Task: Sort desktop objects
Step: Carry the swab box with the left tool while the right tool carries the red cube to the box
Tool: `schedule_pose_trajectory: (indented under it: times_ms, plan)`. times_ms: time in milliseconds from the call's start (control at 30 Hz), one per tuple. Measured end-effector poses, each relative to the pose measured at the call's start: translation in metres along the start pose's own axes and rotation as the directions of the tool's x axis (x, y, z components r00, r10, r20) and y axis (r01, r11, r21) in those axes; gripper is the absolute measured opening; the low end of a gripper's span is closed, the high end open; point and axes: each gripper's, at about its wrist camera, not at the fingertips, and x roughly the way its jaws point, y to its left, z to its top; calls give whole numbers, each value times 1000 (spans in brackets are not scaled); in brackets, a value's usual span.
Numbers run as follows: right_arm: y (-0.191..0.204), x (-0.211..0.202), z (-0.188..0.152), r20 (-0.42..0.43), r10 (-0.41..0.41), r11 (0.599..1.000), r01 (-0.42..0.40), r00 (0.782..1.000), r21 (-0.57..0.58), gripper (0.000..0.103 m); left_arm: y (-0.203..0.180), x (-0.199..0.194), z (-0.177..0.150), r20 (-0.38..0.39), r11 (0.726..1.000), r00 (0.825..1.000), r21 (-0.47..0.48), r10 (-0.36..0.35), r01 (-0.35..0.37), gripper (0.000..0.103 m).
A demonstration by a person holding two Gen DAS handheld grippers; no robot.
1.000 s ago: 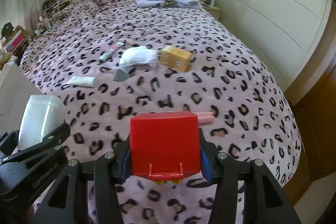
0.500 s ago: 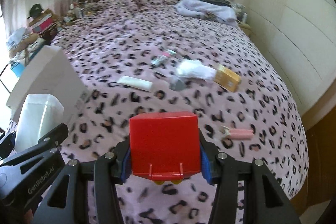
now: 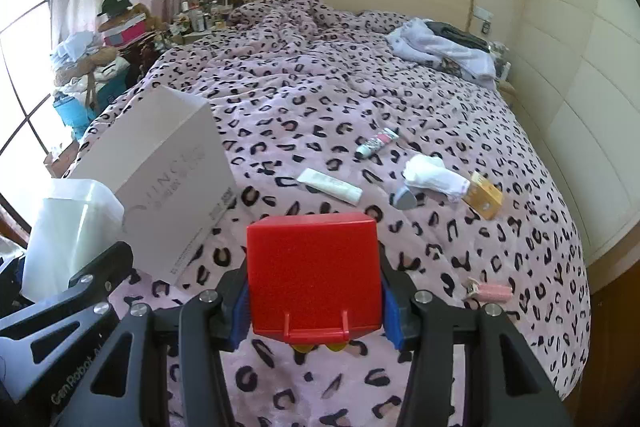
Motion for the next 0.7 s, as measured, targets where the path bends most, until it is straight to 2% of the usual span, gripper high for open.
schedule_pose_trajectory:
  times_ms: [433,700]
  plan:
    - [37,2,19,-24,62,995,-63,998,-73,52,63,-8,13,-1,995,997,-62,81,-80,66]
    - [56,0,44,-34,146,984,-149,989,-98,52,81,-2,33,-16,996,998,-63,68,-69,66]
